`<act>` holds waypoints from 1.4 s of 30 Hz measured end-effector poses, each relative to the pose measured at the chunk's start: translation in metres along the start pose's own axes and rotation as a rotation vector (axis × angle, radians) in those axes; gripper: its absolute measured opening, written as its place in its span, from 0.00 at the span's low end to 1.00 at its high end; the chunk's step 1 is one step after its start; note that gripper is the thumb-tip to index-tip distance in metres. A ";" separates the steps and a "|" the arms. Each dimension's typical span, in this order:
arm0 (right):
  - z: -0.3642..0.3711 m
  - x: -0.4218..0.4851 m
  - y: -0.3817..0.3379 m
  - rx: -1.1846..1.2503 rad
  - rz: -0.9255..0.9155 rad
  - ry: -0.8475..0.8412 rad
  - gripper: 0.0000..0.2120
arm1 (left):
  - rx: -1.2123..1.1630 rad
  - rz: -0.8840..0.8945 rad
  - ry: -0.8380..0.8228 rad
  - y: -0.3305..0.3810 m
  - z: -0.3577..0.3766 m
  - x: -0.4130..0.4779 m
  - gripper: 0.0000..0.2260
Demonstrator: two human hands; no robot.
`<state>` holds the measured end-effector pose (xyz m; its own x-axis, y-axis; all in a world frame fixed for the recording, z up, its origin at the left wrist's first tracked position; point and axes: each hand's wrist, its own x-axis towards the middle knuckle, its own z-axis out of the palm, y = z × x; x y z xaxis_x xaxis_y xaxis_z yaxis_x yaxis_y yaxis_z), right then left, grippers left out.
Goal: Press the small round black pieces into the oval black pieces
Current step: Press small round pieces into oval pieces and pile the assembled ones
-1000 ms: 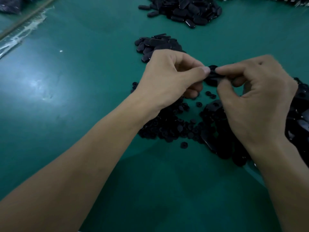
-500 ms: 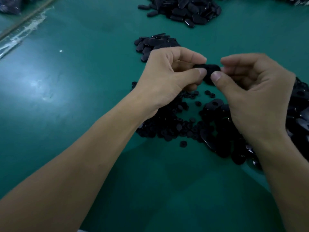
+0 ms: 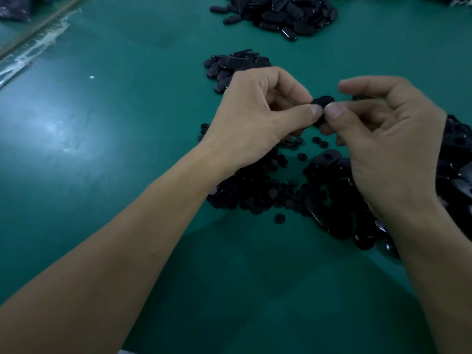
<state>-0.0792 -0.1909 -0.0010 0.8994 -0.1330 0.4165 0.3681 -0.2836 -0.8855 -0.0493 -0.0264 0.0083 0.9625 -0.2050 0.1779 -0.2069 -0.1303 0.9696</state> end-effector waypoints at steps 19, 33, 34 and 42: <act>0.009 -0.014 0.006 -0.822 -0.165 -0.495 0.20 | 0.065 0.081 0.222 -0.008 -0.004 0.006 0.04; 0.010 -0.017 0.010 -0.716 -0.148 -0.404 0.07 | 0.032 0.032 0.259 -0.011 -0.003 0.006 0.05; 0.011 -0.018 0.010 -0.687 -0.146 -0.397 0.06 | 0.032 0.029 0.264 -0.011 -0.003 0.006 0.05; 0.012 -0.018 0.005 -0.541 -0.140 -0.367 0.03 | -0.018 0.015 0.289 -0.009 -0.005 0.005 0.04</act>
<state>-0.0908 -0.1789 -0.0158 0.9087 0.2446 0.3384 0.4033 -0.7237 -0.5599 -0.0417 -0.0215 0.0017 0.9699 0.0789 0.2302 -0.2209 -0.1118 0.9689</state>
